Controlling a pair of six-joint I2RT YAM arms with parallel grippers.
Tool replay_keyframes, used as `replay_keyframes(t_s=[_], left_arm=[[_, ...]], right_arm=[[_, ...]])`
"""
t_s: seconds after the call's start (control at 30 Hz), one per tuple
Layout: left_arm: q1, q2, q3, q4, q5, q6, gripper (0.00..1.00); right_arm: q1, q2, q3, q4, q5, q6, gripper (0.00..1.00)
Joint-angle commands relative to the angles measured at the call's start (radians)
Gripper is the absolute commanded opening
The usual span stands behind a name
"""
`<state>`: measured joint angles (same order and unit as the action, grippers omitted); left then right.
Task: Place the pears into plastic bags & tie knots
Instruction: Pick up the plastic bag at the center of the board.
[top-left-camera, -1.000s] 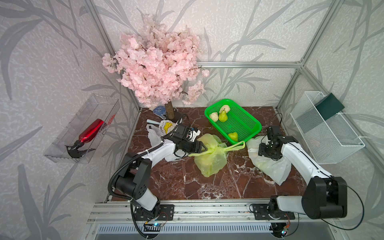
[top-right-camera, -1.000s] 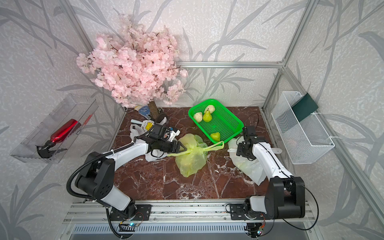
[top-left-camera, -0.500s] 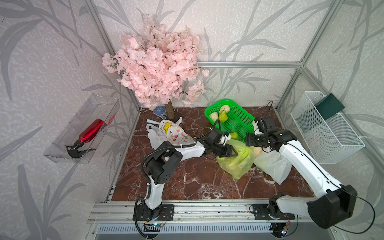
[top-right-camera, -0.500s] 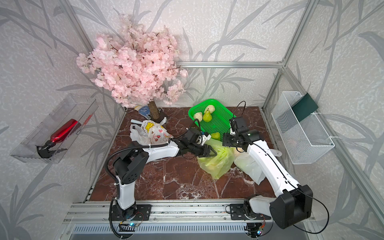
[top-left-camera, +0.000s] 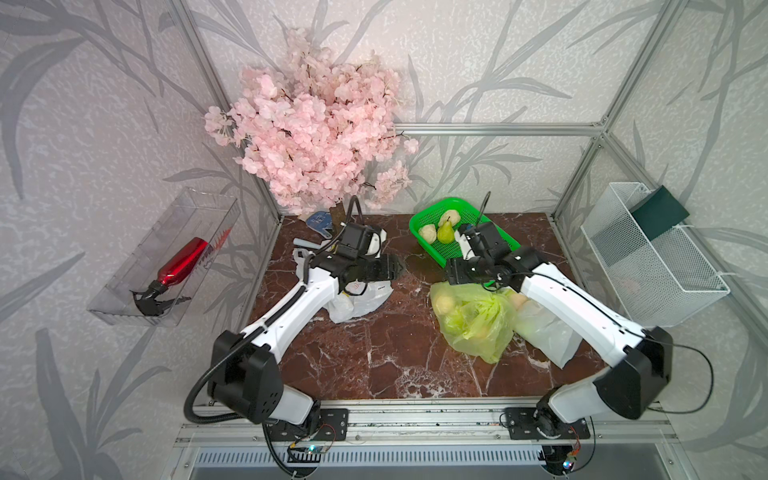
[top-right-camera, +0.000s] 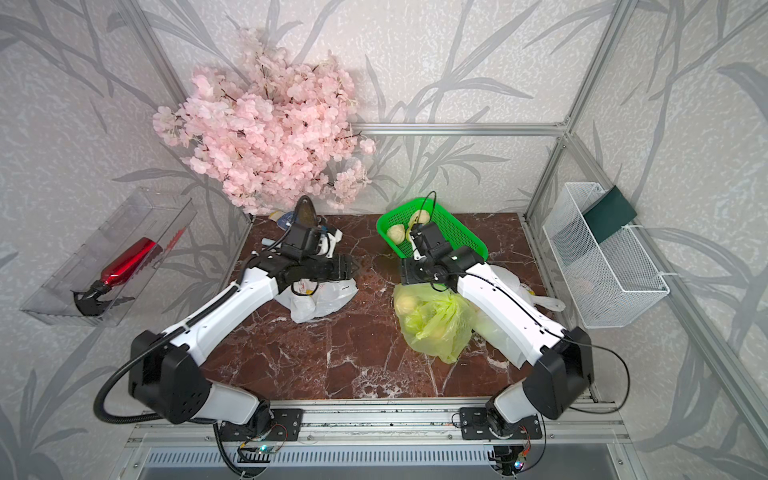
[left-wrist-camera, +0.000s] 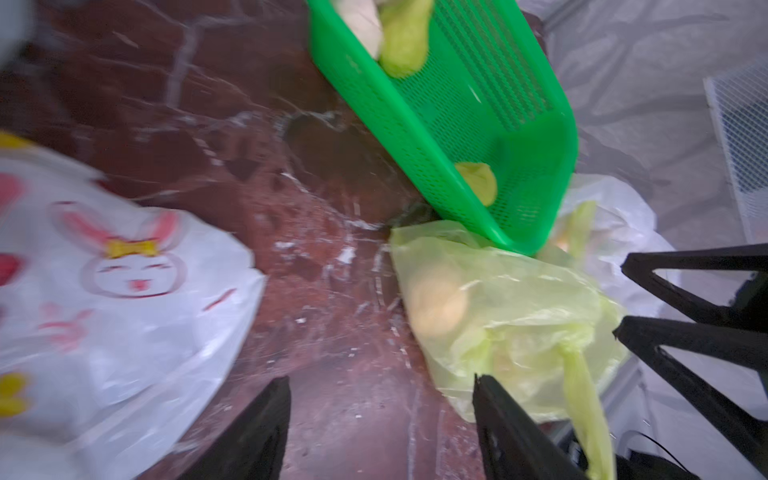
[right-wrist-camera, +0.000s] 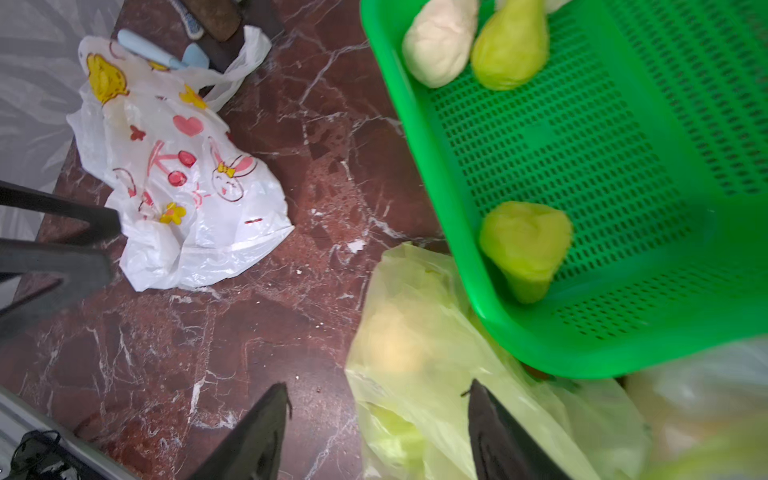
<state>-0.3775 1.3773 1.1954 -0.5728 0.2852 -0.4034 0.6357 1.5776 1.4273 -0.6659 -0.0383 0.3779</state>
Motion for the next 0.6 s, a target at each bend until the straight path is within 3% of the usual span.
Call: replay_keyframes(t_s=[0.0,0.1,0.27,0.4,0.57], left_arm=[[0.064,-0.123,-0.103,-0.118,-0.304,0.077,0.69],[0.17,-0.239,-0.19,-0.051,-0.362,0.063,0.76],[0.356,-0.255,-0.189,-0.07,-0.192,0.049,0.85],[0.397,-0.268,-0.183,-0.073,-0.132,0.046,0.93],[0.408,-0.283,-0.183,-0.076,-0.112,0.049,0.96]], right_arm=[[0.051,0.12,0.03,0.16,-0.08,0.011,0.69],[0.12,0.276,0.078,0.314,-0.125,-0.036,0.71],[0.186,0.546,0.252,0.438,-0.182,-0.071,0.77],[0.187,0.714,0.424,0.453,-0.145,-0.066,0.81],[0.188,0.911,0.708,0.285,-0.05,-0.088,0.82]])
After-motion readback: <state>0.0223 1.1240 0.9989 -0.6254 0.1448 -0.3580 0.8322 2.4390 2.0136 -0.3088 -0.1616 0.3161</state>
